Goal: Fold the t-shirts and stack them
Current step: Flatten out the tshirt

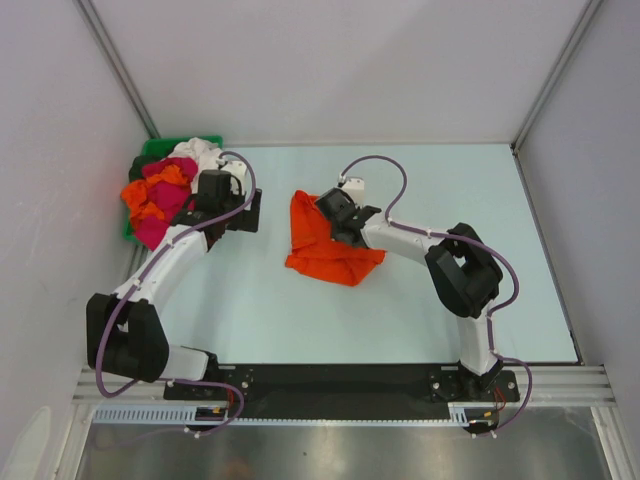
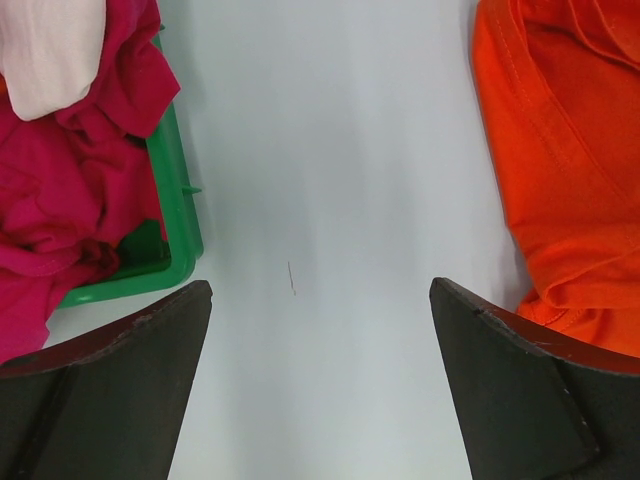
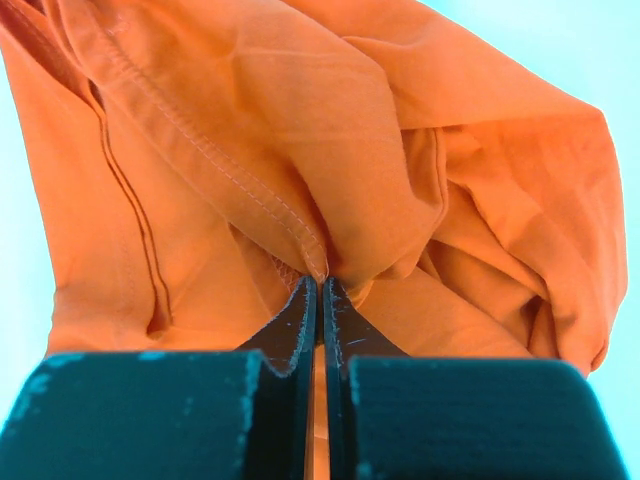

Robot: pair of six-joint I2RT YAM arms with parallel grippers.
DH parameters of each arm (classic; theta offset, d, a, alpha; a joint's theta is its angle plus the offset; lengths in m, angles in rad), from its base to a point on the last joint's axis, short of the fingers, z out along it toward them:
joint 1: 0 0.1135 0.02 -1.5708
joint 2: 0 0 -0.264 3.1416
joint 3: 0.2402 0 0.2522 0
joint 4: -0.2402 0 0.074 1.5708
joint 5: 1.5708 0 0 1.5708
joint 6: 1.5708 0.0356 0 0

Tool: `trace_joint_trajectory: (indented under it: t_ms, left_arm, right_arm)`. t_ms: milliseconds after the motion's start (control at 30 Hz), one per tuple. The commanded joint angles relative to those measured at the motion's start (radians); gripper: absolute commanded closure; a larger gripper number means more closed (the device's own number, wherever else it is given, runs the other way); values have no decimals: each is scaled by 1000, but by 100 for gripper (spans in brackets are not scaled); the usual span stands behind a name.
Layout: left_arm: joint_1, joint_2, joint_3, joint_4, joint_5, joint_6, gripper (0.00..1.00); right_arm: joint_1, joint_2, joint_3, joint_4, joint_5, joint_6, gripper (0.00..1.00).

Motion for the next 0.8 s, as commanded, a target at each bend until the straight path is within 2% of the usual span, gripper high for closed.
trace_joint_trajectory:
  t_ms: [0, 267, 533, 767]
  left_arm:
    - [5, -22, 2, 25, 32, -23, 3]
    - [-28, 72, 89, 7, 87, -63, 10]
    - [-203, 162, 200, 39, 40, -47, 10]
    - [-297, 276, 295, 22, 20, -70, 9]
  right_arm:
    - [1, -36, -6, 8, 62, -15, 100]
    - [-57, -231, 86, -45, 163, -130, 100]
    - [-174, -398, 205, -137, 217, -302, 100]
    - [-302, -493, 234, -180, 232, -334, 100]
